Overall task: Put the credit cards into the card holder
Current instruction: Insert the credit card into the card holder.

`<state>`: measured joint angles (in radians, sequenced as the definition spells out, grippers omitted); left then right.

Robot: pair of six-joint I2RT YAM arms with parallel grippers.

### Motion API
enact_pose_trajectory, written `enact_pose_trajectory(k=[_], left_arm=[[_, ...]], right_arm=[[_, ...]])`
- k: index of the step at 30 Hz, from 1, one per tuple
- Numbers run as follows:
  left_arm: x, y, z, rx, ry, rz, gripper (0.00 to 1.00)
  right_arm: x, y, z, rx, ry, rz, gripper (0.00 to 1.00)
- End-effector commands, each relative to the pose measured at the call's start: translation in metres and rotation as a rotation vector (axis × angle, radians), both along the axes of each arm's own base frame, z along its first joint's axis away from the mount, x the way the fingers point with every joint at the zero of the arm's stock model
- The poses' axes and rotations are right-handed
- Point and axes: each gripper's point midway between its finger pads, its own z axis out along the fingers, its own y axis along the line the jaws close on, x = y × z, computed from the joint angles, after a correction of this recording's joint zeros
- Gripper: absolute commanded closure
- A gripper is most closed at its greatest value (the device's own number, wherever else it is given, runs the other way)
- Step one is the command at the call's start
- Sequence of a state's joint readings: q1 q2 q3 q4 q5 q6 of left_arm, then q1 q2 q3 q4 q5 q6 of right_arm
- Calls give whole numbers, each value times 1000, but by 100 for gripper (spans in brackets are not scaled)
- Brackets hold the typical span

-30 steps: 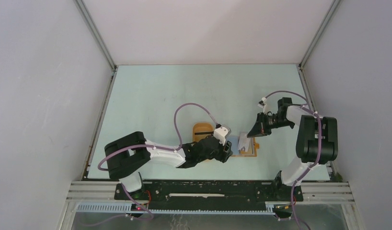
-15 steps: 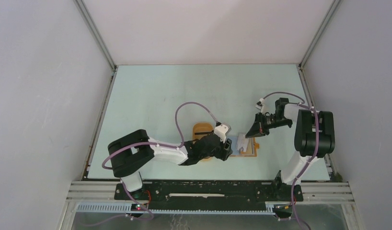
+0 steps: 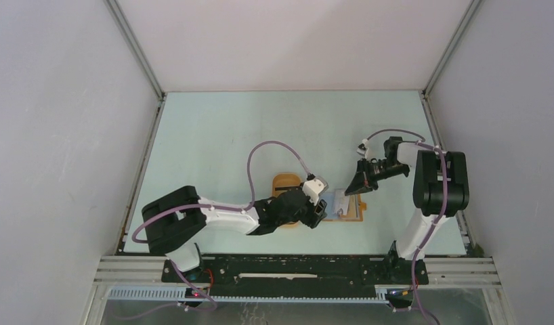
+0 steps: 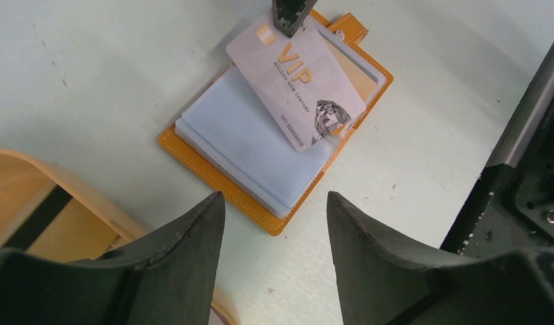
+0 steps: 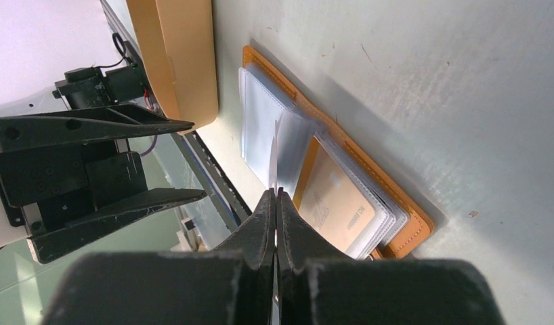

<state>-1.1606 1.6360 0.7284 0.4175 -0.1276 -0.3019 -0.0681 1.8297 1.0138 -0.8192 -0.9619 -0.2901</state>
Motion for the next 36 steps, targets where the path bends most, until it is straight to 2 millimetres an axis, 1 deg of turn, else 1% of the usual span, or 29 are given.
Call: enact_pose_trajectory(k=[1,5,9,13,18,24,26,27,30,36], left_arm=[[-1,0,22,10,-168,-88,37],[-4,-6,24,33,-259,-156,36],[-9,-13,26,55,-353,-217,35],[-11,-13,18,97,-419,-277,35],[-18,-15,8,114,-432,-345,34],[-20,-16,10,64,-395,-314,34],[-22,-16,14,35,-372,-296,35],[-22,-15,17,21,-358,-280,35],[-18,-11,25,-21,-309,-207,35],[-9,0,42,-164,-130,-99,36]], right_arm=[[0,2,2,2,23,26,100],[-2,0,-5,-29,64,28,100],[-3,0,-6,-29,87,36,100],[-7,4,-8,-22,116,68,100],[-13,10,-12,-19,148,108,100],[-12,10,-15,-27,149,116,100],[-10,11,-15,-23,151,118,100],[-11,16,-15,-24,151,139,100],[-11,21,-16,-25,152,165,100],[-11,31,-16,-21,156,208,100]])
